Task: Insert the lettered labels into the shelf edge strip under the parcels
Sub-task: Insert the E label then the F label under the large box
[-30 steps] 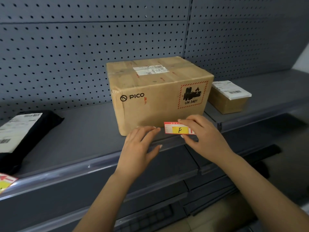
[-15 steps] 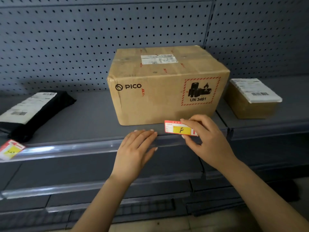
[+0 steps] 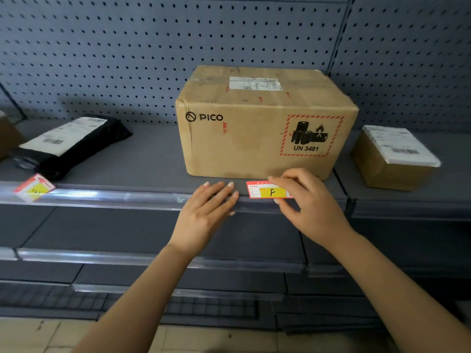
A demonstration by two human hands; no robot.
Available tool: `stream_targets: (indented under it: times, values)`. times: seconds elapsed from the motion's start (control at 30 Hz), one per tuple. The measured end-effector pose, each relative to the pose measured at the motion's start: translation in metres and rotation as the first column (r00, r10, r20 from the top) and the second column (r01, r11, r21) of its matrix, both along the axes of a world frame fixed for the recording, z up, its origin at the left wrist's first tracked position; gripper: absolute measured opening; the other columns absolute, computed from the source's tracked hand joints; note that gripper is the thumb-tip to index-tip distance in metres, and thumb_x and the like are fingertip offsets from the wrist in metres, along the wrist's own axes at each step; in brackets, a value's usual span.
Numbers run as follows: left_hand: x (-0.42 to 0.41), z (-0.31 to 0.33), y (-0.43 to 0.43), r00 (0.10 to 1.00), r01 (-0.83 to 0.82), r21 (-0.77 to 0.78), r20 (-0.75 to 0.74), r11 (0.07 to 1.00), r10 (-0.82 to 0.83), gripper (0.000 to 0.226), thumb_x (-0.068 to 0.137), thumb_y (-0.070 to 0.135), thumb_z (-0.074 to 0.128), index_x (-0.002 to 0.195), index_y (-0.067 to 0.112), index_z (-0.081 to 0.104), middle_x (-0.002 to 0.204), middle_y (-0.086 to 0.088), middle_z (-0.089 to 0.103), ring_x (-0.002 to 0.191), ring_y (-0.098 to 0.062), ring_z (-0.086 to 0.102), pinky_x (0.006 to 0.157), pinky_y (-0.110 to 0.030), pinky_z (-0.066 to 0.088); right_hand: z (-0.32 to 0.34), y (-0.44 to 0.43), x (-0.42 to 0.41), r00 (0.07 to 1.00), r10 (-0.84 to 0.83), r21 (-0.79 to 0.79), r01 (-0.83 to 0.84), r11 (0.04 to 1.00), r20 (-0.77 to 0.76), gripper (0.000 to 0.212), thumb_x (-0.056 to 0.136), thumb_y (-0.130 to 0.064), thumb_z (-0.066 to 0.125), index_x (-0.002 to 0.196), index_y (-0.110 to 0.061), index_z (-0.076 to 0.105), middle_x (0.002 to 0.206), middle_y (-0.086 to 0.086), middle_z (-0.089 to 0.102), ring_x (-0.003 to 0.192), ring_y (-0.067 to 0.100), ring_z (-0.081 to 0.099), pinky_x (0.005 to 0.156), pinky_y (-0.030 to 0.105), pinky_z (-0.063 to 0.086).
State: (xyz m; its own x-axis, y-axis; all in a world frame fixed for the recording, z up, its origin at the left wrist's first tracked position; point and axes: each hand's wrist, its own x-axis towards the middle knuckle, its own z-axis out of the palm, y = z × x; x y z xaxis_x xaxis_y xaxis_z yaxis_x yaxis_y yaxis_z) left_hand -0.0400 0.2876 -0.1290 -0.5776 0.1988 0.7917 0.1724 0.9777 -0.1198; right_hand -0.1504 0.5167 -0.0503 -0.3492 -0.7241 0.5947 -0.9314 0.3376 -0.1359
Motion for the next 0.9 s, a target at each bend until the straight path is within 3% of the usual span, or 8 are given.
stream_targets:
  times: [0.37,0.57,0.73,0.9]
  values:
    - [-0.002,-0.003,-0.004,0.999,0.036,0.015,-0.024,0.999,-0.036,0.032,0.091,0.018,0.069,0.121,0.010,0.067,0.133,-0.009,0.059,0.118,-0.029,0.060,0.105,-0.046,0.042,0.012,-0.012,-0.001,0.994,0.051,0.152,-0.037,0.988,-0.092,0.042,0.078,0.002,0.068,0.118,-0.010,0.063,0.104,0.010,0.057,0.086,0.024,0.056,0.065,0.040,0.050]
    - [-0.002,-0.004,-0.006,0.999,0.045,0.010,-0.016,0.999,-0.045,0.032,0.092,0.020,0.067,0.122,0.009,0.067,0.134,-0.009,0.058,0.120,-0.028,0.058,0.106,-0.046,0.042,0.015,-0.014,-0.004,0.998,0.058,0.198,-0.061,0.978,0.021,0.044,0.080,-0.003,0.068,0.122,-0.014,0.060,0.107,0.002,0.053,0.095,0.015,0.052,0.070,0.030,0.049]
    - [-0.002,-0.004,-0.006,0.998,0.053,0.027,-0.020,0.998,-0.053,0.030,0.095,0.022,0.063,0.121,0.010,0.067,0.134,-0.008,0.058,0.120,-0.027,0.058,0.107,-0.044,0.041,0.013,-0.014,-0.004,0.995,0.073,0.084,-0.079,0.993,0.071,0.022,0.090,-0.011,0.058,0.110,-0.011,0.067,0.098,0.001,0.060,0.091,0.014,0.054,0.071,0.029,0.047]
    - [-0.002,-0.003,-0.005,0.999,0.046,0.028,-0.002,0.999,-0.046,0.030,0.095,0.023,0.062,0.122,0.010,0.067,0.134,-0.008,0.058,0.120,-0.027,0.058,0.108,-0.044,0.040,0.001,-0.016,-0.005,0.992,0.031,0.039,-0.036,0.999,0.120,0.017,0.087,-0.009,0.065,0.102,-0.014,0.070,0.091,0.000,0.064,0.087,0.014,0.055,0.070,0.030,0.045]
